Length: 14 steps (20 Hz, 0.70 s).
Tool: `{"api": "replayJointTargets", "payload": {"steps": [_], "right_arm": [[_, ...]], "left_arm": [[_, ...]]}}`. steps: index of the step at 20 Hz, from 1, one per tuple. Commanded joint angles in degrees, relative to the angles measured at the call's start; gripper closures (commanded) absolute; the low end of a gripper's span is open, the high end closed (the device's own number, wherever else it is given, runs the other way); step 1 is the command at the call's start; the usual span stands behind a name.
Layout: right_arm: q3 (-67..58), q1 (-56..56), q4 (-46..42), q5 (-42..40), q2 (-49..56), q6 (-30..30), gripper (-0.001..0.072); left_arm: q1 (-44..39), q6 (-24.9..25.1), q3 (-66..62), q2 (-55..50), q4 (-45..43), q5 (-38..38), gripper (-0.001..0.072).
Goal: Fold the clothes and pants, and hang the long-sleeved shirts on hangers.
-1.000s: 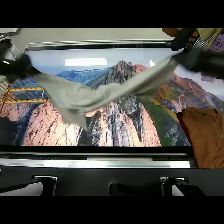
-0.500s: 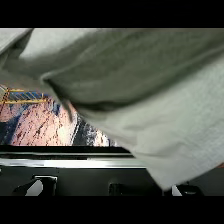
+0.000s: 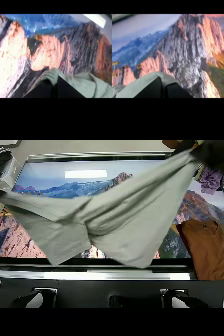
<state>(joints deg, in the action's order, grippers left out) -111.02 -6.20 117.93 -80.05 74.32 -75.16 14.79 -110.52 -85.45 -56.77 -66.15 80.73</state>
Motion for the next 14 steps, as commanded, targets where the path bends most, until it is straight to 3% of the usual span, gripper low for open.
{"api": "replayJointTargets", "payload": {"steps": [1, 5, 9, 14], "right_arm": [[2.69, 0.04, 1.86, -3.15, 14.69, -1.57, 0.0674], [2.71, 0.04, 3.82, 8.57, 29.88, -2.60, 0.0674], [2.71, 0.04, 13.27, 16.28, 37.07, -2.67, 0.0674], [2.69, 0.09, 13.60, 15.41, 37.09, -5.33, 0.0674]], "left_arm": [[-5.57, -0.11, 18.60, -4.96, 0.11, -8.28, 0.0688], [-8.76, -0.70, 29.94, -15.47, 1.73, -20.39, 0.0688], [-8.92, 2.73, 30.03, -25.00, 8.13, -20.44, 0.0689], [-8.81, 4.04, 29.73, -26.47, 8.33, -21.07, 0.0688]]}}
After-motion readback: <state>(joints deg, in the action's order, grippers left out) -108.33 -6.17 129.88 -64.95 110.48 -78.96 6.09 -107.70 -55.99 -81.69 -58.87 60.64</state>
